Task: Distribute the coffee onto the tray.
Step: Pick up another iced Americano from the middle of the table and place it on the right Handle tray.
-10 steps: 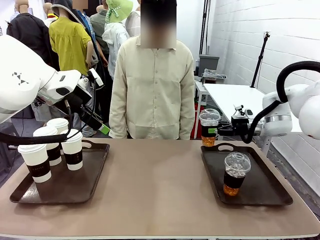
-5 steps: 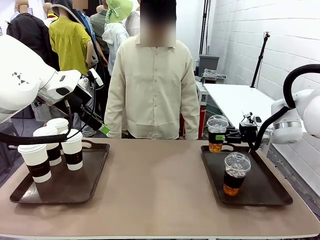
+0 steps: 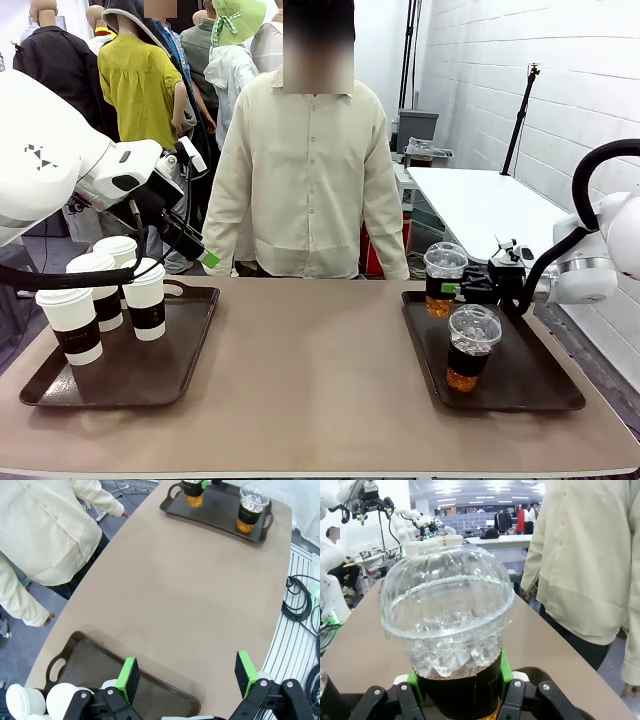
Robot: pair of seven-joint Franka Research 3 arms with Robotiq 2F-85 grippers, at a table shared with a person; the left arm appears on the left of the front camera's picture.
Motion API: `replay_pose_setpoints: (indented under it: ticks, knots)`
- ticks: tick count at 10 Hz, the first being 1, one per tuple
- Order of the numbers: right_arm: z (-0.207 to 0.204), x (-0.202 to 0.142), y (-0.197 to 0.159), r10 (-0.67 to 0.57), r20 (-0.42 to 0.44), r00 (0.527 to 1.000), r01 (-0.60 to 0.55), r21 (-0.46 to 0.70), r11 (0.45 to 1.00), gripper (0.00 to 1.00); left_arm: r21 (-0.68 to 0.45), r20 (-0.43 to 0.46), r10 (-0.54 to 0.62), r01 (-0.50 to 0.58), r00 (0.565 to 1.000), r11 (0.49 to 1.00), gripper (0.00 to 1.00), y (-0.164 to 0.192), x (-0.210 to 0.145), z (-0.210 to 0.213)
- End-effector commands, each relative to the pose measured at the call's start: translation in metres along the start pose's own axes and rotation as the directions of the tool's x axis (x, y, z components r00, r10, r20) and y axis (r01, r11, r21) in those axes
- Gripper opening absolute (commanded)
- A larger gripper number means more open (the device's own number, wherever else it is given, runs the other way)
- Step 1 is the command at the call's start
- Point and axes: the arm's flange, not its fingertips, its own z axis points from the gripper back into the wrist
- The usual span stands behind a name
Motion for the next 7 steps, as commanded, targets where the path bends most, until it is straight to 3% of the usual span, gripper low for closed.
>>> replay_pose_setpoints:
  ticks: [1,7]
  knots:
    - [0.002,-0.004,-0.002,0.029,0.047,0.998,-0.030,0.018,0.999,0.65,-0.007,0.006,-0.004,0.004,1.000,1.000,1.00,0.002,-0.001,-0.001]
    - [0.000,-0.031,-0.013,0.009,0.050,0.999,-0.010,0.017,1.000,0.65,-0.007,0.006,-0.004,0.004,1.000,1.000,1.00,0.002,-0.001,-0.001]
